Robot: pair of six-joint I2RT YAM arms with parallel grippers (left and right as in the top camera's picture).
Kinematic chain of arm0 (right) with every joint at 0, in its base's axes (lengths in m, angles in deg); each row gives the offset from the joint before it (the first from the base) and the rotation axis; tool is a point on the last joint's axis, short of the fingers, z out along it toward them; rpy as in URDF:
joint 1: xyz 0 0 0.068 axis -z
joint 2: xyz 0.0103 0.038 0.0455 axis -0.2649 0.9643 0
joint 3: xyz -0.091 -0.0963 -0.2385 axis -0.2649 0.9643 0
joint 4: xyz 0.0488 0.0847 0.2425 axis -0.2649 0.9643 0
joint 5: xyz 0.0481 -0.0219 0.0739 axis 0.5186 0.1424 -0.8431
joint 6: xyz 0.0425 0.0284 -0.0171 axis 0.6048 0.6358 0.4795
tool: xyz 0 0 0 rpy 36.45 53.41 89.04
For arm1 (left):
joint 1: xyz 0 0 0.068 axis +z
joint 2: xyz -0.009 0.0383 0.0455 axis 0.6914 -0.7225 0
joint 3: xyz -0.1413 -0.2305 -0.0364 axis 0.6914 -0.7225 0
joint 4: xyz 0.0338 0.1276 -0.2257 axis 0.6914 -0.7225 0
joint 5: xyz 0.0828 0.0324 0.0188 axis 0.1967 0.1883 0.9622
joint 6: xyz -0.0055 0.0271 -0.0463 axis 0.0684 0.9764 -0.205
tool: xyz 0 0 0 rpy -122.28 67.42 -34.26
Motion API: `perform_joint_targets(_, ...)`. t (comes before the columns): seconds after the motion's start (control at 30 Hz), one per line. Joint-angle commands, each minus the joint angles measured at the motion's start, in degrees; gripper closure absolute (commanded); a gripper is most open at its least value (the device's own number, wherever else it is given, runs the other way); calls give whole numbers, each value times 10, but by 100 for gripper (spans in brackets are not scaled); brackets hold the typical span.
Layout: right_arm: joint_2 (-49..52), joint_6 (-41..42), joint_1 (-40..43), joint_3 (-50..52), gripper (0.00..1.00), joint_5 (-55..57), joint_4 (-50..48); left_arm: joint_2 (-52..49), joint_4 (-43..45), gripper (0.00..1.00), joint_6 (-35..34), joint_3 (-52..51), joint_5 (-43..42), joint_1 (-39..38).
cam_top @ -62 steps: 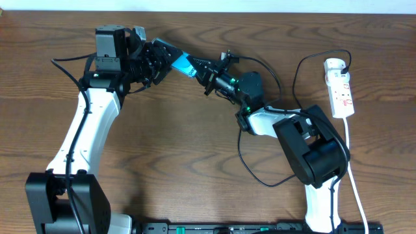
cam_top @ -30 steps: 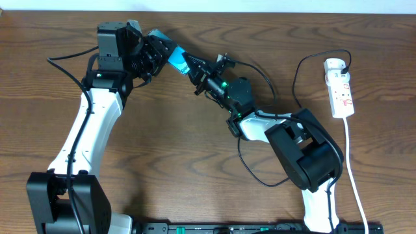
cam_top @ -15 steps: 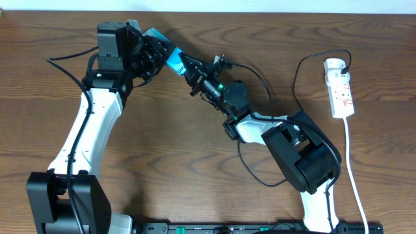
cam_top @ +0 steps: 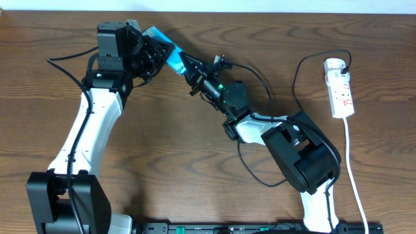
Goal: Plug charger to phone and switch on socket
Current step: 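Release the phone from the right gripper and withdraw it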
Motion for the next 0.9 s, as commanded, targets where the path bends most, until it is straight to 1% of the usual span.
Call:
perform_joint_targets(0.0,0,-7,-21,-8,99,-30,-1,1,11,87,8,2,-12,-5)
perform_joint_targets(0.1,0,-7,-24,-8,99,-30,0,1,11,92,8,2,-12,-5)
perform_joint_targets(0.87,0,-7,-28,-8,99,-30,-1,1,11,92,8,2,-12,-5)
